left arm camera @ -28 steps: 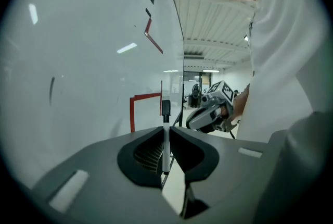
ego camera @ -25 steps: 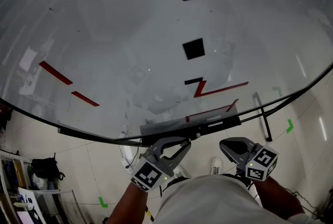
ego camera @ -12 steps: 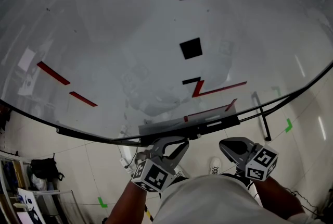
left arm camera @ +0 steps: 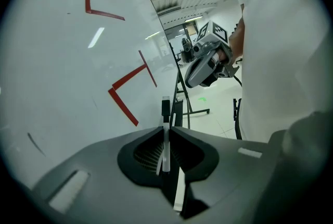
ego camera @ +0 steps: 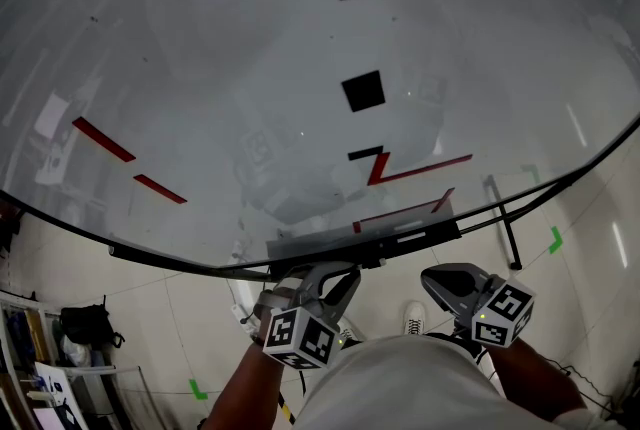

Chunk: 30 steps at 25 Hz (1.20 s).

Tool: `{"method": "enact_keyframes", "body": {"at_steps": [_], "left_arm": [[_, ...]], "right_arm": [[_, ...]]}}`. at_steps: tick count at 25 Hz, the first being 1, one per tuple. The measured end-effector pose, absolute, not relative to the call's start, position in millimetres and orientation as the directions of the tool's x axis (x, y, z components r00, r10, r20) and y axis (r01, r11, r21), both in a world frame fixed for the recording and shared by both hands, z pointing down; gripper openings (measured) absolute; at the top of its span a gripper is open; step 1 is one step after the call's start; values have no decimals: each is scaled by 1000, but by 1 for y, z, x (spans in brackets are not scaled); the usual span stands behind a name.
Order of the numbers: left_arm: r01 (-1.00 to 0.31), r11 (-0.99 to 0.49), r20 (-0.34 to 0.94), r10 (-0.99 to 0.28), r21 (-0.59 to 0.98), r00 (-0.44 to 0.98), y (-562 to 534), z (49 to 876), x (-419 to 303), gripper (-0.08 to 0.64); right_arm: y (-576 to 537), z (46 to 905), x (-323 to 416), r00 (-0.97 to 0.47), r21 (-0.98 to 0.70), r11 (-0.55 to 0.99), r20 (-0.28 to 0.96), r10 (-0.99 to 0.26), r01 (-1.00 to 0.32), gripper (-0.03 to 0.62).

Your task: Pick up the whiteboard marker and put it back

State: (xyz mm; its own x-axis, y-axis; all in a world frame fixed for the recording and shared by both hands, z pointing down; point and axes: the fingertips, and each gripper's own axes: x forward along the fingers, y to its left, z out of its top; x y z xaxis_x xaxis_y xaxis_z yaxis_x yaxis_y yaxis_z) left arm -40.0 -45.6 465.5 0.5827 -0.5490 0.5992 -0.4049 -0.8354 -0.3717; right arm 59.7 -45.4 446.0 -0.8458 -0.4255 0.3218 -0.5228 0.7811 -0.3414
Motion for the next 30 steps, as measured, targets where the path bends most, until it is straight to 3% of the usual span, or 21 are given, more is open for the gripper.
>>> {"method": "enact_keyframes", "body": {"at_steps": [15, 30], "left_arm": [[-311, -842, 769, -533, -441, 352, -56, 503, -56, 55], [-247, -892, 891, -423, -378, 164, -59, 556, -59, 55]], "right_arm": [[-46, 445, 62, -844, -344, 776, 311, -437, -529, 2], [-46, 448, 63, -846, -351, 775, 310, -434, -526, 2]]}}
